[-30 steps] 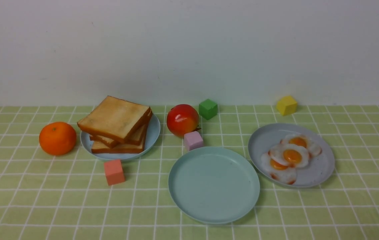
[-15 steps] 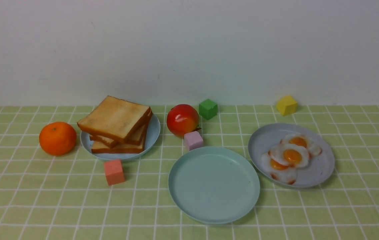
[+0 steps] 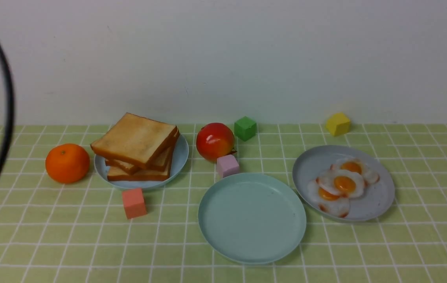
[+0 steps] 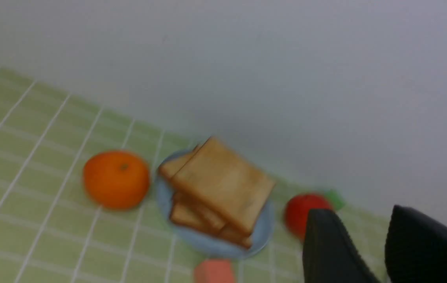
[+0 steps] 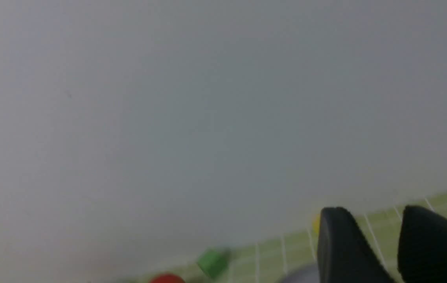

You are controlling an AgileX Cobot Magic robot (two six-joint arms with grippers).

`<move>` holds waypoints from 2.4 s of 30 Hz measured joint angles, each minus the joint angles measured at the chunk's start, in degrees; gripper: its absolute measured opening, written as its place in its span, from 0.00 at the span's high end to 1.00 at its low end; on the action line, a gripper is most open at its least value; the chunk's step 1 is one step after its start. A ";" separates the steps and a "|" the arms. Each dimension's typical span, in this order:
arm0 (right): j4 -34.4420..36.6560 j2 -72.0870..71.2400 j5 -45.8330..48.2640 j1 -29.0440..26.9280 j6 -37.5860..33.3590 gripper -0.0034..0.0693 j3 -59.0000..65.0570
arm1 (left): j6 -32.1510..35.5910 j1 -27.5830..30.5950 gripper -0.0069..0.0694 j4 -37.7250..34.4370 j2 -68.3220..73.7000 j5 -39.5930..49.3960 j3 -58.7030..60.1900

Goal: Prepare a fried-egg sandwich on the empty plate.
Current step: Use the left arm to grab a slice of bread, then use the left arm to put a slice of bread into the empty plate in the middle

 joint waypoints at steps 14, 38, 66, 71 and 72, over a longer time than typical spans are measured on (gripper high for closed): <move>5.22 8.19 23.11 0.00 -7.93 0.62 1.90 | 8.29 3.62 0.60 -3.95 33.49 2.75 -14.28; 20.30 9.31 24.90 0.00 -25.52 0.62 1.96 | 46.39 8.85 0.24 -24.48 75.49 25.89 -56.21; 20.43 9.31 24.90 0.00 -25.52 0.62 1.96 | 47.46 9.02 0.86 -25.20 73.73 29.57 -57.09; 20.43 9.31 24.90 0.00 -25.52 0.62 1.96 | 56.58 6.40 0.86 -42.75 68.95 37.31 -53.17; 20.43 9.31 24.90 0.00 -25.52 0.62 1.96 | 58.58 5.08 0.86 -46.02 68.52 38.20 -51.77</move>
